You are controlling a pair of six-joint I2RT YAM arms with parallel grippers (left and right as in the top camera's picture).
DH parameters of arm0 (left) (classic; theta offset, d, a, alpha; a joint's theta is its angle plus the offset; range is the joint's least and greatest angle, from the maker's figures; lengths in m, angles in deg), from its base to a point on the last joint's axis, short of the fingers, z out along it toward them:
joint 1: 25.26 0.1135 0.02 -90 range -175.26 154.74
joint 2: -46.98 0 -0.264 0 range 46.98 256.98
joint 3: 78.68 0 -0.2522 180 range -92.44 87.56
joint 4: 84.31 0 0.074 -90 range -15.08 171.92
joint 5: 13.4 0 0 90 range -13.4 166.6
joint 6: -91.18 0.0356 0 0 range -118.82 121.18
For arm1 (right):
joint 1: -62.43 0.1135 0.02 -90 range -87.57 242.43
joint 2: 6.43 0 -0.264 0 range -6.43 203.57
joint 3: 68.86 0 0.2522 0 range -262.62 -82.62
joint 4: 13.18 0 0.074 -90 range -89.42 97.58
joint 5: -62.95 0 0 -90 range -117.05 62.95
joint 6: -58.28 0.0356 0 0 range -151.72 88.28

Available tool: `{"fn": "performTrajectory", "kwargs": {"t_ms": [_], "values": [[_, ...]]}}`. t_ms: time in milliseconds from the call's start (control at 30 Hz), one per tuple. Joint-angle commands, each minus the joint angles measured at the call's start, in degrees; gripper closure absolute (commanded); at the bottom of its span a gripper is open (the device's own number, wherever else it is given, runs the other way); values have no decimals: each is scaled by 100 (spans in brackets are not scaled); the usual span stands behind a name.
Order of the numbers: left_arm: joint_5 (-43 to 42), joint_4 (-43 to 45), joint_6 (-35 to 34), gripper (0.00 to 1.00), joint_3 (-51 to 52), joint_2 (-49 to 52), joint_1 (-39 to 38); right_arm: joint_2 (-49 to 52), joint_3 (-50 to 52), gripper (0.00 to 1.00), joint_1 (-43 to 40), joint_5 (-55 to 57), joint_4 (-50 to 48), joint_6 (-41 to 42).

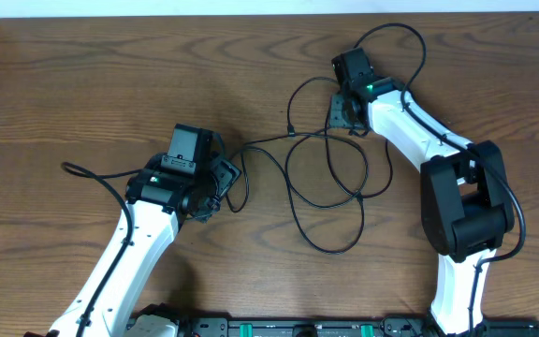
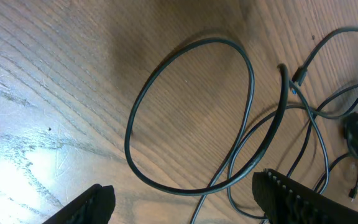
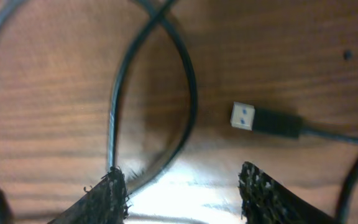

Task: Untangle cables

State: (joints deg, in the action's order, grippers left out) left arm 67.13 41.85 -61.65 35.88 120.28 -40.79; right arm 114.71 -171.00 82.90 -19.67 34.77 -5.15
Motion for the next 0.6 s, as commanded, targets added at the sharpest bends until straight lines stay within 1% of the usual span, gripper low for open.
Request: {"fn": "performTrajectory", "kwargs": {"t_ms": [0, 133, 233, 300, 333, 367, 467, 533, 567], "values": [[125, -20, -9, 24, 20, -31, 2, 118, -26, 45, 22, 153, -214, 470], [122, -20, -9, 24, 20, -31, 2, 323, -26, 49, 66, 417, -345, 476], [122, -22, -9, 24, 20, -31, 2, 540, -26, 52, 85, 627, -280, 719], [122, -22, -9, 25, 20, -31, 2, 636, -26, 55, 85, 623, -269, 826], [122, -22, -9, 25, 20, -31, 2, 649, -26, 60, 85, 623, -256, 863], [122, -22, -9, 25, 20, -31, 2, 673, -26, 68, 85, 621, -247, 881], [122, -22, -9, 25, 20, -31, 2, 678, -28, 99, 90, 601, -245, 754], [120, -22, -7, 25, 20, -31, 2, 492, -48, 99, 96, 730, -66, 647], [120, -24, -7, 24, 20, -31, 2, 337, -48, 99, 94, 881, 101, 739]]}}
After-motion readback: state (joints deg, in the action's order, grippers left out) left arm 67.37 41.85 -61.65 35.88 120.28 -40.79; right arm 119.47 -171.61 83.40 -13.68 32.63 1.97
